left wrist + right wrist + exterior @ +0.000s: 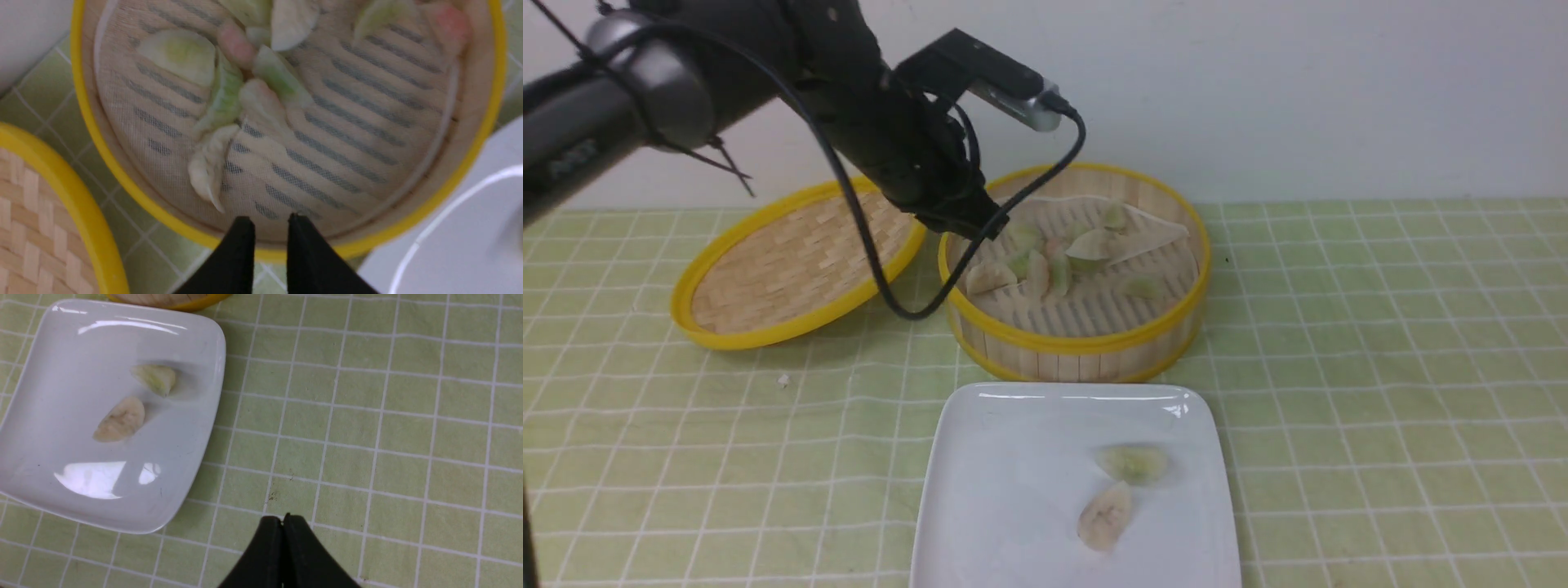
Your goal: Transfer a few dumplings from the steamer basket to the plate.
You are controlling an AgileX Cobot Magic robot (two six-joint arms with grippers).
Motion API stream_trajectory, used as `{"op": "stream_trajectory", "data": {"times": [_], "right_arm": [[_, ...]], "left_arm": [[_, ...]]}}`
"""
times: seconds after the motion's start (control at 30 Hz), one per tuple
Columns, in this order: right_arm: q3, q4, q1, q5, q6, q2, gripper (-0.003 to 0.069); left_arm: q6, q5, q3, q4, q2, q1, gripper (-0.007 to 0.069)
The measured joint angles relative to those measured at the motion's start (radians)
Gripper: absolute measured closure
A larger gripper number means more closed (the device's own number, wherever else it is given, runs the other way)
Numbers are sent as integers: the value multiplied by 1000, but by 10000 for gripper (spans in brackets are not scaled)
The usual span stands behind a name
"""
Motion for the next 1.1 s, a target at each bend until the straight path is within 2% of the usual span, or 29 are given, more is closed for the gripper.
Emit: {"op": "stream_trajectory", "data": {"times": [0.07, 0.1, 0.3, 0.37, 0.5, 0.63, 0.7, 0.73, 0.77, 0.8, 0.83, 0.87, 1.1], "right_arm": [[0, 1, 0, 0, 0, 0, 673], [0, 2, 0, 5, 0, 0, 673], [0, 2, 0, 27, 0, 0, 673], [0, 2, 0, 28, 0, 0, 673], [0, 4, 0, 28, 0, 0, 673], [0, 5, 0, 29, 0, 0, 673], [0, 5, 0, 29, 0, 0, 673], [0, 5, 0, 29, 0, 0, 673], [0, 5, 0, 29, 0, 0, 673], [0, 5, 0, 29, 0, 0, 673], [0, 5, 0, 29, 0, 0, 673], [0, 5, 0, 29, 0, 0, 673], [0, 5, 0, 29, 0, 0, 673]], "left_arm": [[-15, -21, -12, 21, 30, -6, 470], [-30, -54, -22, 49, 73, -12, 412], [-59, -147, -34, 122, 179, -12, 243], [-63, -172, -34, 146, 206, -12, 209], [-63, -224, -35, 157, 242, -12, 188], [-63, -256, -41, 156, 270, -13, 190], [-63, -257, -43, 156, 278, -15, 219], [-63, -253, -43, 155, 281, -16, 251], [-63, -242, -43, 155, 284, -17, 317], [-63, -235, -43, 155, 285, -17, 340], [-65, -223, -45, 155, 286, -17, 429], [-69, -216, -46, 155, 286, -17, 450], [-180, 8, -153, 160, 261, -17, 442]]}}
